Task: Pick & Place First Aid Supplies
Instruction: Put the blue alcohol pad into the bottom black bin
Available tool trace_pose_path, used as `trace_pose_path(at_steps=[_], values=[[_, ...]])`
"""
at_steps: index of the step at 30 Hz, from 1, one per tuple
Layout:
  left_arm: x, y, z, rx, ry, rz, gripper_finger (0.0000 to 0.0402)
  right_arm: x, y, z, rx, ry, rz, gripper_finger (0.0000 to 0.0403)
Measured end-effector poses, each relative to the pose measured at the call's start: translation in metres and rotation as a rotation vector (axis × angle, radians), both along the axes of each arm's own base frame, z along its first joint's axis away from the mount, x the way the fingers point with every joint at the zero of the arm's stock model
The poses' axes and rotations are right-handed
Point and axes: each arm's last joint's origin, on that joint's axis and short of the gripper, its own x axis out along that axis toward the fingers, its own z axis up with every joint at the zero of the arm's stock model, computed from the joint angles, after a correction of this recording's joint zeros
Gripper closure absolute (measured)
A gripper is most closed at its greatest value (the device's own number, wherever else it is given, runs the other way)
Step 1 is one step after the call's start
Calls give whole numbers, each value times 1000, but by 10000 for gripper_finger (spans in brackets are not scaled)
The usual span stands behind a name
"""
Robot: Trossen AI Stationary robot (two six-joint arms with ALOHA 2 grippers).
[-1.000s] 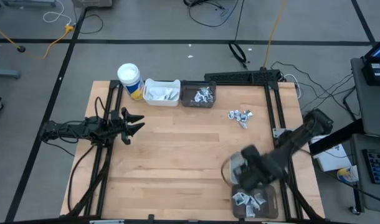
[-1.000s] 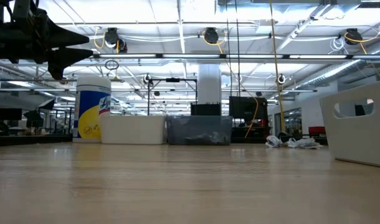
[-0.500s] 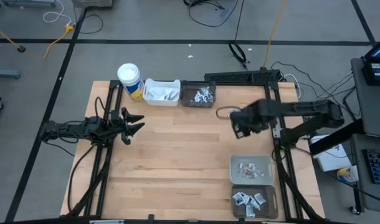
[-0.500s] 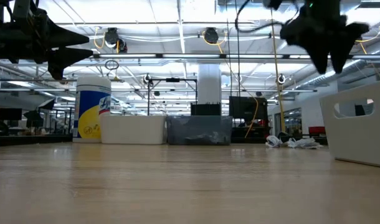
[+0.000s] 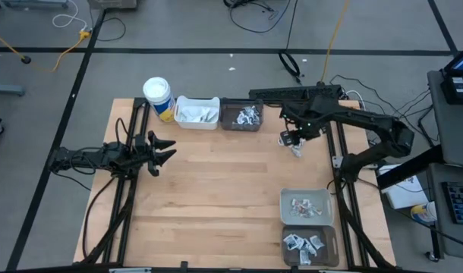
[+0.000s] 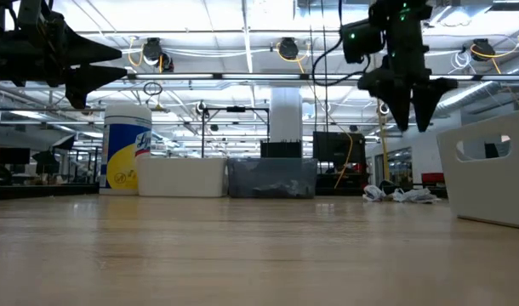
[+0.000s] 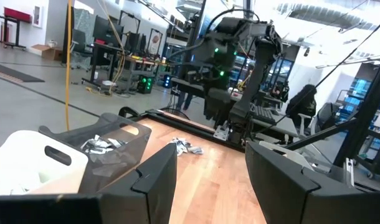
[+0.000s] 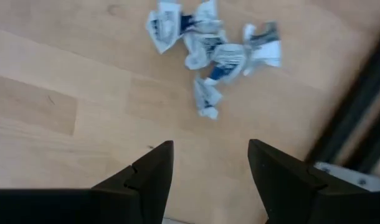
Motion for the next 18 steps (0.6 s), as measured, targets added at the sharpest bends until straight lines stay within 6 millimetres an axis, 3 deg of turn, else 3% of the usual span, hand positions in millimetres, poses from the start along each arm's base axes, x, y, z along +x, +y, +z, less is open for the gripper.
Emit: trace_pose_path(at_steps=[10, 18], values=[[0, 0, 0, 0, 0, 0, 206, 1, -3, -67, 44, -3, 24, 202], [0, 0, 0, 0, 0, 0, 206, -9, -5, -101, 69, -76, -6, 203]])
